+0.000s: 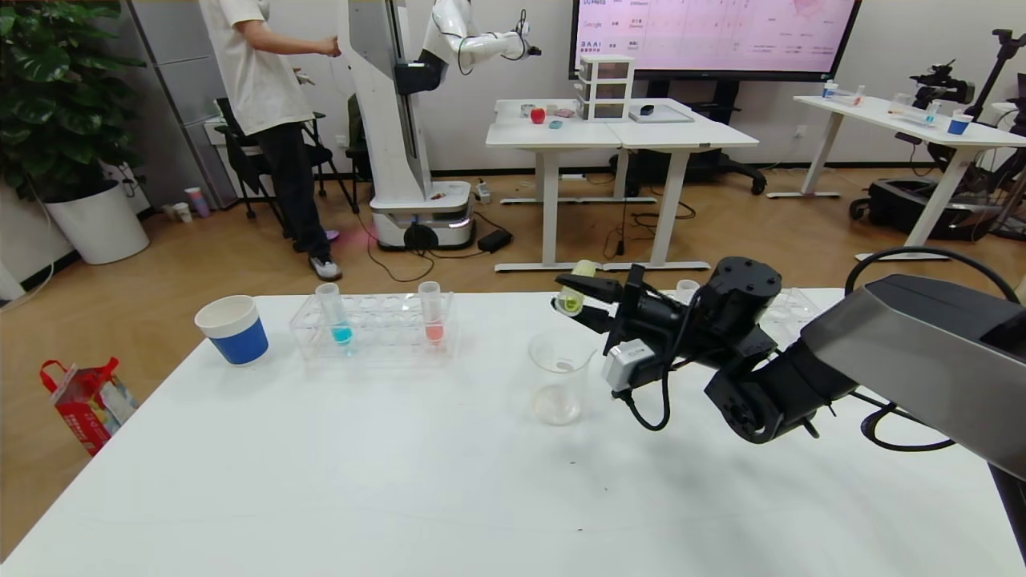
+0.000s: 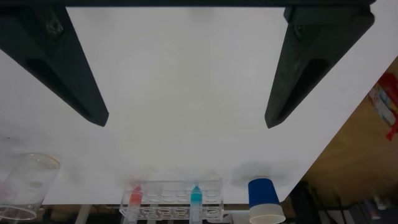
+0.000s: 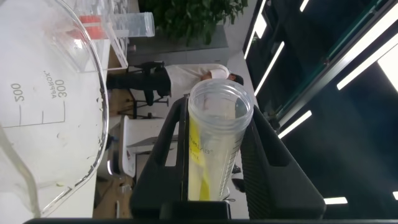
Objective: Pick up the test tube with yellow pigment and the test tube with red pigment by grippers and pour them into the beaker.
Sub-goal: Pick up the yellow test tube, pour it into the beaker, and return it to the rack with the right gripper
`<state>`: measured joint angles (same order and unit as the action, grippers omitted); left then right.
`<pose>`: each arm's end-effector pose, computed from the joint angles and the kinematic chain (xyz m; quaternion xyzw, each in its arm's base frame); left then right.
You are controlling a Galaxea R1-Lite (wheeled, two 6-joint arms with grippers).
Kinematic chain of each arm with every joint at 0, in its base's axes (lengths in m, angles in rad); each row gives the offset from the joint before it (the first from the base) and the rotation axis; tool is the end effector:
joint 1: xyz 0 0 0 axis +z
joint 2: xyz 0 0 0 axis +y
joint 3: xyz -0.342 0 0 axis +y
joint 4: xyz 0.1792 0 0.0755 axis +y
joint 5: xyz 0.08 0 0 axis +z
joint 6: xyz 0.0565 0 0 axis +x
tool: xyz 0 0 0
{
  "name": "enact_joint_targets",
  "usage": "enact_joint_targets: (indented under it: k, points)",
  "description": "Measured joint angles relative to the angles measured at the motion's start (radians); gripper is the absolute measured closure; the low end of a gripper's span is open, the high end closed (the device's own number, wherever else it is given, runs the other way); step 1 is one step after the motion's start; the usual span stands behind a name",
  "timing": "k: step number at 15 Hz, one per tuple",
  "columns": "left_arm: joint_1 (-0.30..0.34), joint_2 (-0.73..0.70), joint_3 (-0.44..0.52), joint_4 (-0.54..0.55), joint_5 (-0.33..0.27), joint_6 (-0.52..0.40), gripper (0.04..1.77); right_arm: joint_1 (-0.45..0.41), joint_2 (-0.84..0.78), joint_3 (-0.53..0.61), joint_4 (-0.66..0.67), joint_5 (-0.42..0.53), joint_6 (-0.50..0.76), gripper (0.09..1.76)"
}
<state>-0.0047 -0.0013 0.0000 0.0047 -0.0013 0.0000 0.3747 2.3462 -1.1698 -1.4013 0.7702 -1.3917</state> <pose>-0.0264 0.0001 0.0748 0.0000 0.0017 -0.0030 1.0000 0.4467 0.2180 0.1347 -0.5524 -0.4295 0.3426 0.6269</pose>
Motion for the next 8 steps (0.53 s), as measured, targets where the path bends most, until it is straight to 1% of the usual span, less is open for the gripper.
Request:
enact_joint_targets:
  k: [4,8]
  points:
    - [0.0,0.0,0.0,0.0,0.0,0.0,0.06,0.0,0.016,-0.045,0.003,0.013,-0.056,1.35]
    - [0.0,0.0,0.0,0.0,0.0,0.0,0.06,-0.002,0.032,-0.063,0.006,0.024,-0.1,1.35]
